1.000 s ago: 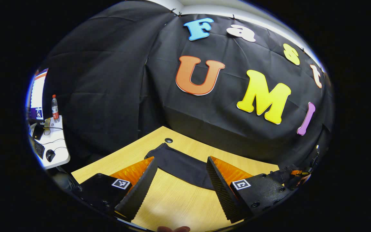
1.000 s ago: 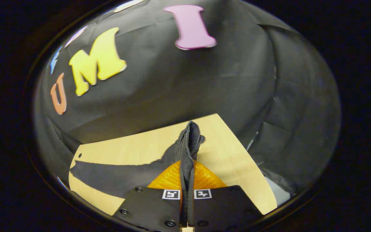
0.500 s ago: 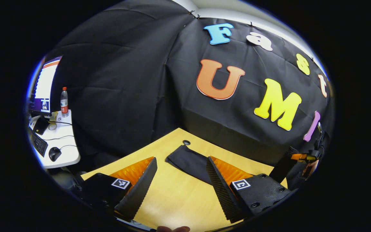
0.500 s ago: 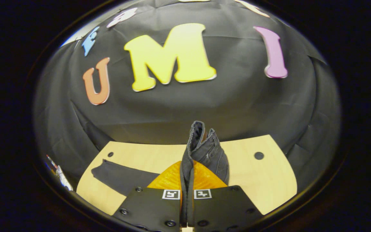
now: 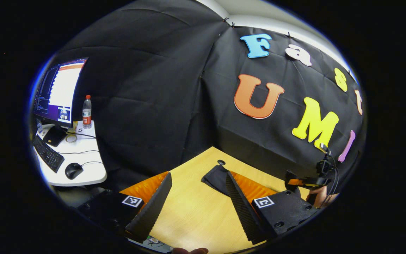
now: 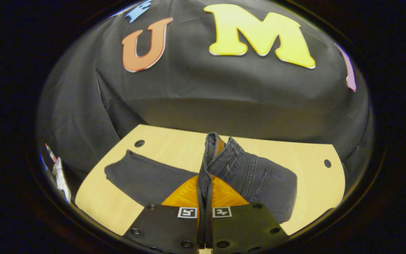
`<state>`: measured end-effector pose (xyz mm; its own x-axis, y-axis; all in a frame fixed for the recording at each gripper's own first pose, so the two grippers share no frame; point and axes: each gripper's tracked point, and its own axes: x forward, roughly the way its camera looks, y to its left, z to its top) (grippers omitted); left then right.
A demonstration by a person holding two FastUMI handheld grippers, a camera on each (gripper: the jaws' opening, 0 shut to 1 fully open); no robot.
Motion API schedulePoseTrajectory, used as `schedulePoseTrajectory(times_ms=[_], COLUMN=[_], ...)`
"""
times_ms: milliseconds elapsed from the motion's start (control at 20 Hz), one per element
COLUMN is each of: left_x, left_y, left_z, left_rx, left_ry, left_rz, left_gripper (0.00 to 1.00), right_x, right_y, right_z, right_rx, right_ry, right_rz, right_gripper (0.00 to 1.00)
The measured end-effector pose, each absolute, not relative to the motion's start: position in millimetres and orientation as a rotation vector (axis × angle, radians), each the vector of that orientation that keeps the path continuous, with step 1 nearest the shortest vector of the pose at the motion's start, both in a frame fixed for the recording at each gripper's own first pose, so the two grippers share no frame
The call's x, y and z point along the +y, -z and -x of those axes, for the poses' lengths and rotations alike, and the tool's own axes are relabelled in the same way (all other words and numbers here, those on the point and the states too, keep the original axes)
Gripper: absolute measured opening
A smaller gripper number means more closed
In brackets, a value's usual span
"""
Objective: Grasp the waist and the cuffs of the jeans and fold them to make the two legs overlap; first hold the waist and fold one-third of the jeans toward the cuffs, then hold the cuffs and fold the remaining one-third in the same direction to finish folding.
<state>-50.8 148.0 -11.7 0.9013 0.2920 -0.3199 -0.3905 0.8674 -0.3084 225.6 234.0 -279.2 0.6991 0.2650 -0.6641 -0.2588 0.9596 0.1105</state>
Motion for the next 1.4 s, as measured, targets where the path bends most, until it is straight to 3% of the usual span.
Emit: schedulePoseTrajectory(times_ms=[250, 450, 600, 650, 700, 800, 950, 1150, 1400], left_x=[150.6, 156.1, 158.2, 161.8, 163.1, 163.1, 166.4, 152.6, 131.6], left_y=[19.8, 26.7, 31.9, 34.6, 36.0, 35.3, 31.3, 49.6, 95.5], left_z=[58.3, 62.4, 59.2, 57.5, 55.7, 48.1, 25.7, -20.1, -85.0], left_rx=[0.279, 0.299, 0.322, 0.331, 0.336, 0.328, 0.300, 0.327, 0.379], left_ry=[-0.344, -0.355, -0.344, -0.348, -0.351, -0.340, -0.303, -0.216, -0.159], left_rz=[0.439, 0.447, 0.434, 0.426, 0.425, 0.414, 0.326, 0.353, 0.527], left_gripper=[0.99, 0.99, 0.99, 0.99, 0.99, 0.99, 0.99, 0.99, 0.99], right_x=[276.7, 277.5, 293.9, 297.8, 296.6, 299.6, 284.9, 248.4, 174.0], right_y=[357.8, 377.4, 374.3, 371.2, 369.2, 351.1, 298.9, 216.7, 155.5], right_z=[-212.4, -206.3, -197.9, -194.9, -195.0, -184.6, -169.3, -140.0, -96.2], right_rx=[0.791, 0.797, 0.820, 0.814, 0.803, 0.795, 0.729, 0.589, 0.541], right_ry=[-0.314, -0.334, -0.410, -0.418, -0.418, -0.454, -0.486, -0.519, -0.450], right_rz=[0.179, 0.247, 0.199, 0.195, 0.213, 0.178, 0.125, 0.112, 0.075], right_gripper=[0.01, 0.04, 0.19, 0.34, 0.35, 0.63, 0.84, 0.93, 0.92])
